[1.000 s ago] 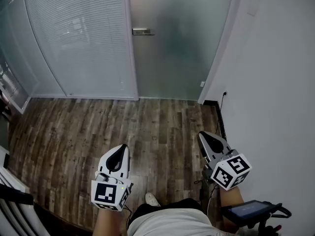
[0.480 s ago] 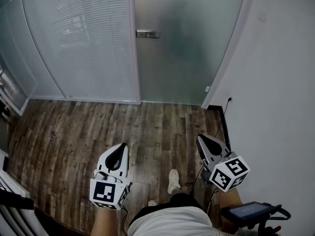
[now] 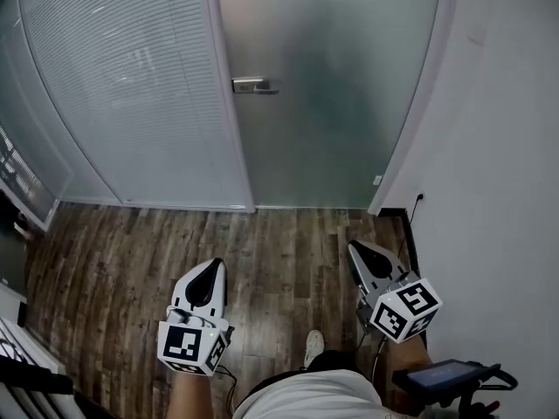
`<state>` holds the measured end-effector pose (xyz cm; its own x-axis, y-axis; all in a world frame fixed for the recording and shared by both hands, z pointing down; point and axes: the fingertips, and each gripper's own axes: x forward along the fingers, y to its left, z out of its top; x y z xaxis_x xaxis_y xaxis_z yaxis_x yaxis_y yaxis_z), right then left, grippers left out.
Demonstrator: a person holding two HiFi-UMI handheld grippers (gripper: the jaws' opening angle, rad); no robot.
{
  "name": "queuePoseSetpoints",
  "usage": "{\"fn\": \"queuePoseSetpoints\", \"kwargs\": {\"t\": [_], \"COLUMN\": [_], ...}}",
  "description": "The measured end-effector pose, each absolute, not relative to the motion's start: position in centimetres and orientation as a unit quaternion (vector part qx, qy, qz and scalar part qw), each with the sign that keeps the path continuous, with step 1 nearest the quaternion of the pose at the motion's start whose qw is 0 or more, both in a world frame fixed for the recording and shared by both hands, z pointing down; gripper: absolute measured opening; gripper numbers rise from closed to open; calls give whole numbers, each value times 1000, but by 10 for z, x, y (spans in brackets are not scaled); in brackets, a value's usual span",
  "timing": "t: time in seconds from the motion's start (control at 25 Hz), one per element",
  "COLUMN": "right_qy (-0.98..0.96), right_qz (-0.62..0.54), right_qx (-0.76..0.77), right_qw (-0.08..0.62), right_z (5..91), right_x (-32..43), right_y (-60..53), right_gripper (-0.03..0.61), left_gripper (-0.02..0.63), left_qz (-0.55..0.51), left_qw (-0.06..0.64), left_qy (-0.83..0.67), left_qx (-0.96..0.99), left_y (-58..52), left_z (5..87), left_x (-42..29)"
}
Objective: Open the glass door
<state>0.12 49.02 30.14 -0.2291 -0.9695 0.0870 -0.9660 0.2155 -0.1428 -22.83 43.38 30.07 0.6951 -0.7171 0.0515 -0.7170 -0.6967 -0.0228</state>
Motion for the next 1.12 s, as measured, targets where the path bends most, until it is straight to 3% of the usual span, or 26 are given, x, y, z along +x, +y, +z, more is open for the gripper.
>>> {"fn": "queuePoseSetpoints", "kwargs": {"t": [0.44,1.12], "right_qy": [790,798], "right_qz": [-85,-99], "right_qx": [-607,-594], "right_qw": [11,11], "right_z": [303,317], "right_x": [93,108], "right_y": [405,264], "right_gripper": [2,2], "left_gripper": [-6,-6], "left_qz": [-32,-20], "left_qw": [-5,-20], "left_qy": [395,382], "left_qx": [-918,-924], "left_y": [353,197], "left_z": [298,320], "left_x": [-135,-103]}}
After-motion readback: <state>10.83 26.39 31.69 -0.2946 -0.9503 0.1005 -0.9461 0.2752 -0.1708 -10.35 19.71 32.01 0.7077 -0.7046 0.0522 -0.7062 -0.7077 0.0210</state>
